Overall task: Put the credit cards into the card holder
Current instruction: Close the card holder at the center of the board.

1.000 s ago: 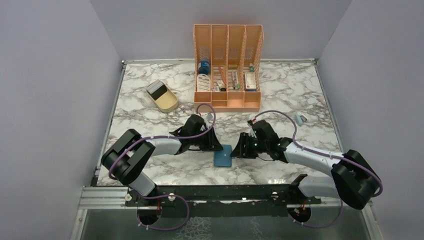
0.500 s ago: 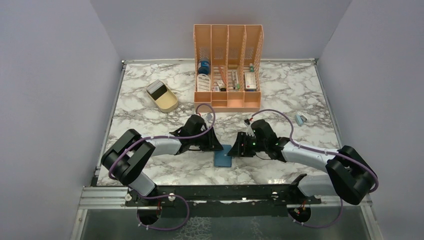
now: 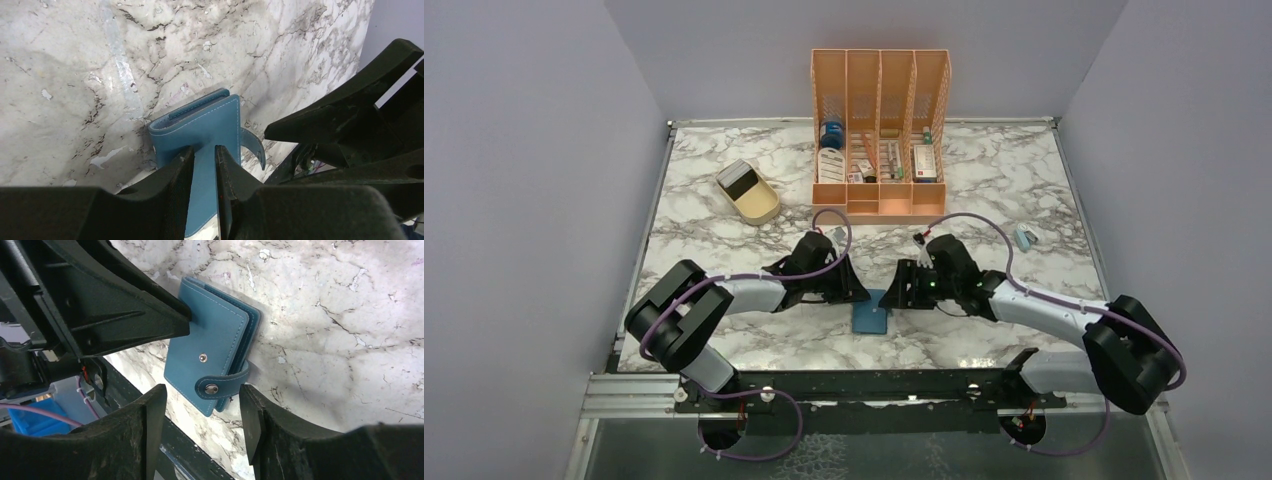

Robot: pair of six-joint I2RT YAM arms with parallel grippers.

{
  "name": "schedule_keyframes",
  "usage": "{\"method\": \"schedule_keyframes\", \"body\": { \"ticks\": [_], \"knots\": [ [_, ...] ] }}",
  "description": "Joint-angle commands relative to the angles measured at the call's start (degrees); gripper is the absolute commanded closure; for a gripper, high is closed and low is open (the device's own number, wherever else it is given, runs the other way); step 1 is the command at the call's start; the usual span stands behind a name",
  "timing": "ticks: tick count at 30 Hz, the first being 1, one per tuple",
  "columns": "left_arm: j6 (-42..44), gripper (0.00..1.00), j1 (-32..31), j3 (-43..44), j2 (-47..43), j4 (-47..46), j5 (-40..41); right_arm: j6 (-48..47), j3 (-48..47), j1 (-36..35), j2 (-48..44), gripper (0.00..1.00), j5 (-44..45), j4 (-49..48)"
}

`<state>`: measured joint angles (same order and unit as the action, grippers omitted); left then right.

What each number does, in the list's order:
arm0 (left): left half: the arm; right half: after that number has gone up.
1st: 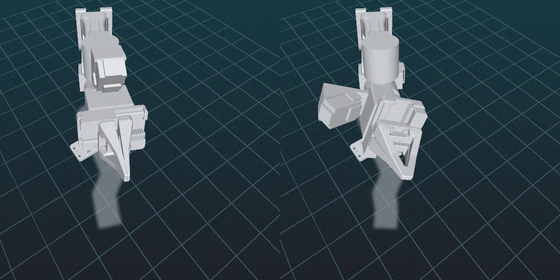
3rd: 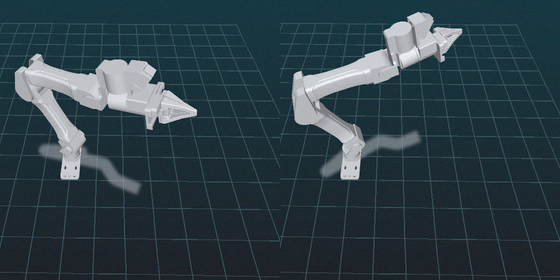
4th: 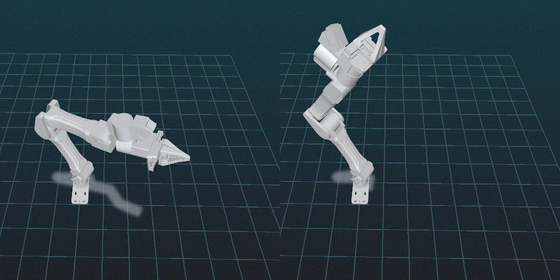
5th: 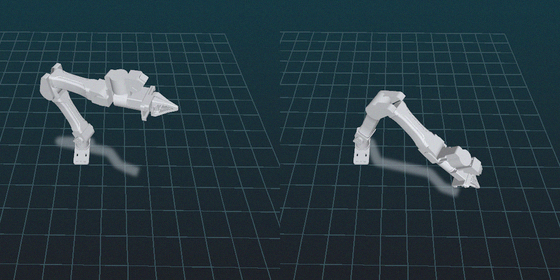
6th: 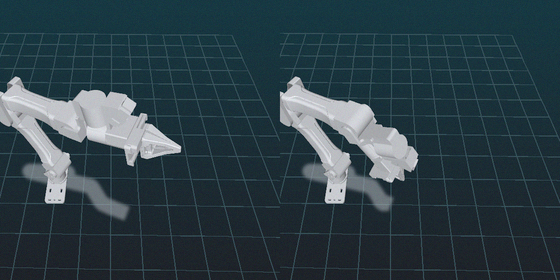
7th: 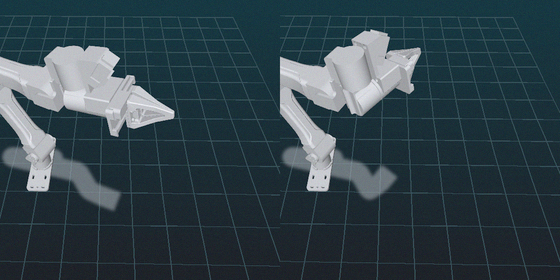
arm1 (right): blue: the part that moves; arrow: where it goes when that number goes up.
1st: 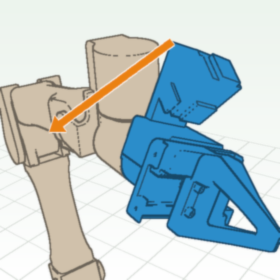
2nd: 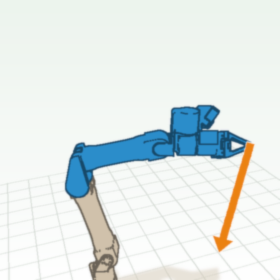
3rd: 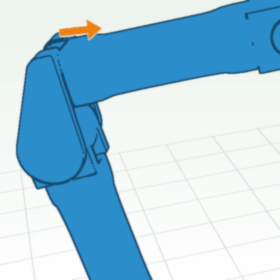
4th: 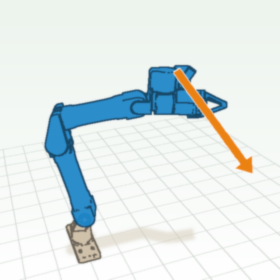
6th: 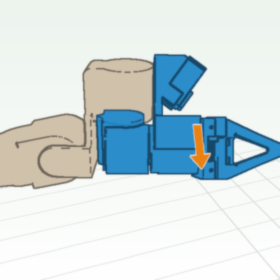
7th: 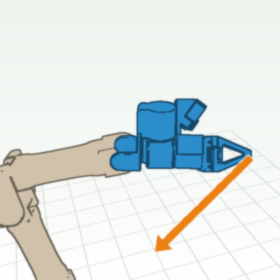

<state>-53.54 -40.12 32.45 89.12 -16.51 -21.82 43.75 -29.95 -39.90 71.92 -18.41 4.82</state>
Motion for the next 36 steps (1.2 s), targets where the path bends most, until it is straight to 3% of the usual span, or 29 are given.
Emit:
{"method": "schedule_keyframes", "body": {
  "ticks": [1, 13, 22, 28, 36],
  "knots": [
    [-0.35, 0.74, -0.56, -2.55, 0.37, 3.93, 6.09, 0.12, -0.47, 0.13, 1.94, 0.44, -0.25, -1.47],
    [-1.11, 0.74, -0.75, -2.57, 0.72, 3.81, 6.22, -0.24, -0.68, 0.10, 7.30, 0.48, -9.85, -11.24],
    [-1.31, 0.74, -0.77, -2.79, 0.53, 3.76, 6.36, -0.67, -0.12, 0.01, 6.36, 0.59, -6.55, -6.34],
    [-1.67, 0.74, -0.76, -3.17, -0.20, 3.93, 6.77, -0.42, -0.98, 0.00, 2.10, 0.60, -2.04, 0.54],
    [-2.18, 0.74, -0.82, -3.35, -0.35, 3.85, 6.90, 1.62, 0.62, 0.00, 3.23, 0.73, -3.53, -3.43]
  ]
}}
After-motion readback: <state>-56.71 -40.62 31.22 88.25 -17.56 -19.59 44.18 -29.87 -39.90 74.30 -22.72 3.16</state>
